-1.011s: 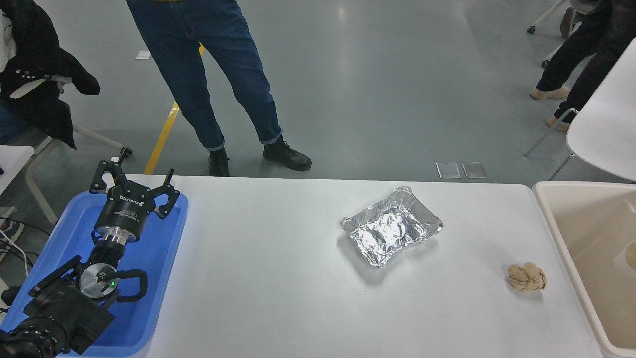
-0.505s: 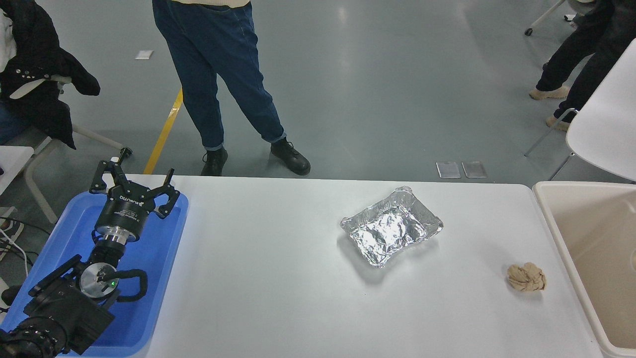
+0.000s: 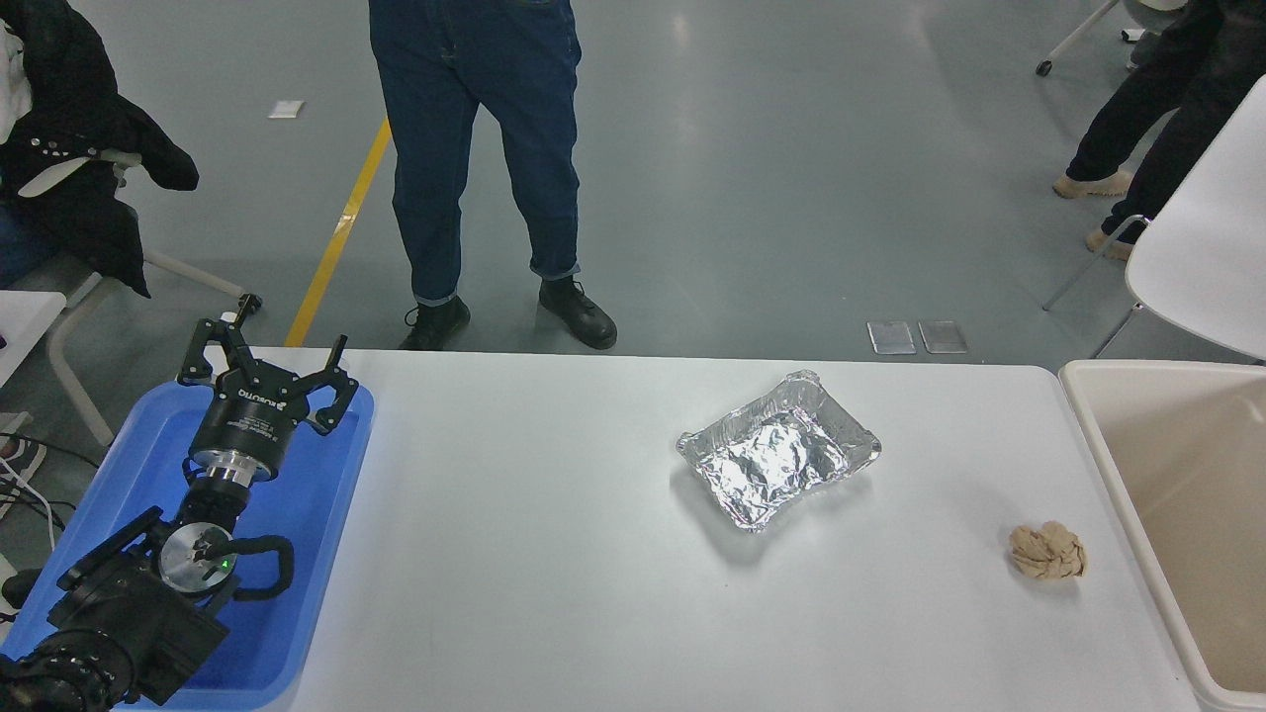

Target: Pick up paper cup place in dustbin

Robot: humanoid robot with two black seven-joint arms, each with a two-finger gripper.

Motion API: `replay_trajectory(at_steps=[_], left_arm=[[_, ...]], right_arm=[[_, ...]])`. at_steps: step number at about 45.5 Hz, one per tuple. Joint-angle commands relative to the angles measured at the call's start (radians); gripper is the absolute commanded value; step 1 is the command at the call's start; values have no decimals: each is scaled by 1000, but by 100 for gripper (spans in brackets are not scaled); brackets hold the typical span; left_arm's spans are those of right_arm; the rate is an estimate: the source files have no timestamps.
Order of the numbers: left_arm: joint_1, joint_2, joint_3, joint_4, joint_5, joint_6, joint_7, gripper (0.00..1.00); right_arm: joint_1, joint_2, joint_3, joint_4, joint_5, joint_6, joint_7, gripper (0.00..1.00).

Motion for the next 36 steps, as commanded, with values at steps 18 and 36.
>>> replay_trajectory(at_steps=[18,36], left_arm=[[0,0,0,0,0,0,0,100],[-1,0,0,0,0,0,0,100]], right_arm=[[280,-302,-20,645,-26,-1,-4,100],[691,-399,-326,1092,-161,62,-4,100]])
